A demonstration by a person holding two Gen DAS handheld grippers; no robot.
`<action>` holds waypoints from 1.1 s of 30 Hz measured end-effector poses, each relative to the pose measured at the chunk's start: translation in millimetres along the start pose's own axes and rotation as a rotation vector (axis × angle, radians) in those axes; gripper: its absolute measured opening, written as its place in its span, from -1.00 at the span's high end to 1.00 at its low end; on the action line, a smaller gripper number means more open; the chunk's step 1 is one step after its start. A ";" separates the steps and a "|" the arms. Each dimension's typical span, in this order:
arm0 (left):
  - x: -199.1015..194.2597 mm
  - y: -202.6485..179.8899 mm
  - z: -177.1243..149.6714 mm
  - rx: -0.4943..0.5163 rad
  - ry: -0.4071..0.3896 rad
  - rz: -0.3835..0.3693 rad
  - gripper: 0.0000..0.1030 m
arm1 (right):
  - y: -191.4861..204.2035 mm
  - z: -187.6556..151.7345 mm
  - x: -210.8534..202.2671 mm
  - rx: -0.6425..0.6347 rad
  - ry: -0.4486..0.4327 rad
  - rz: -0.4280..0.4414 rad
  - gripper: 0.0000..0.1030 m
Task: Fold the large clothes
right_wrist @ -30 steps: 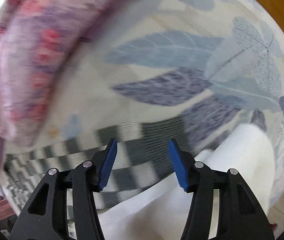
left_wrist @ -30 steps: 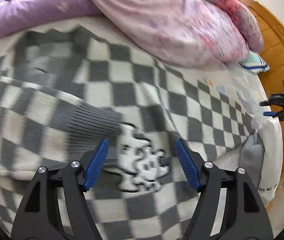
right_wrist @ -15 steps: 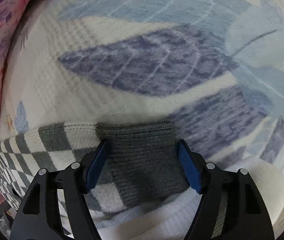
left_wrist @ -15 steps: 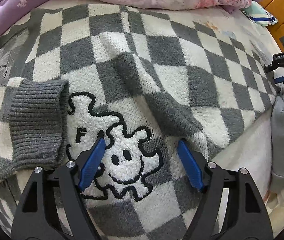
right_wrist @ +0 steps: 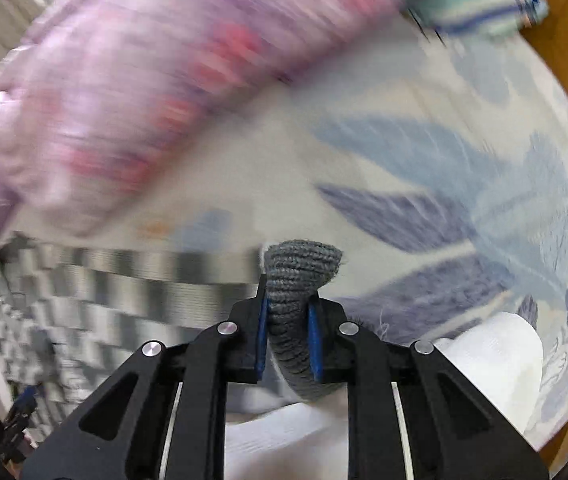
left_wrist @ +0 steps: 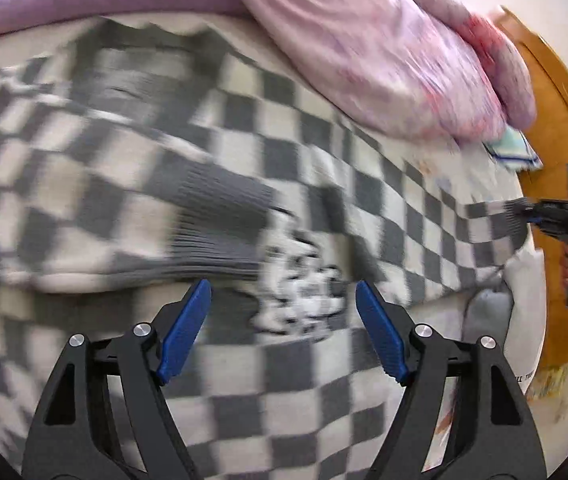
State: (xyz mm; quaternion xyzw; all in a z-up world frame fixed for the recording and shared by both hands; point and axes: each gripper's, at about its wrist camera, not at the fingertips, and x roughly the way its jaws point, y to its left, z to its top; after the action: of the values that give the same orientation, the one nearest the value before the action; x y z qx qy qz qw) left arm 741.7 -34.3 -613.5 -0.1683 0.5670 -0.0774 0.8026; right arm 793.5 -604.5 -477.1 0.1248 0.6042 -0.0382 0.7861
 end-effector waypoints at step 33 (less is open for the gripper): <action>-186.5 335.5 -31.4 -0.259 -0.058 0.174 -0.49 | 631.7 -197.8 69.0 -0.223 0.258 0.598 0.54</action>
State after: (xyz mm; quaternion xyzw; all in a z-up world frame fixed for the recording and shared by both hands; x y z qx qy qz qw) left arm 625.6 331.2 -578.1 -0.2227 0.5613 0.0711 0.7939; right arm 759.2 59.8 -495.8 0.2136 0.6358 0.2760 0.6884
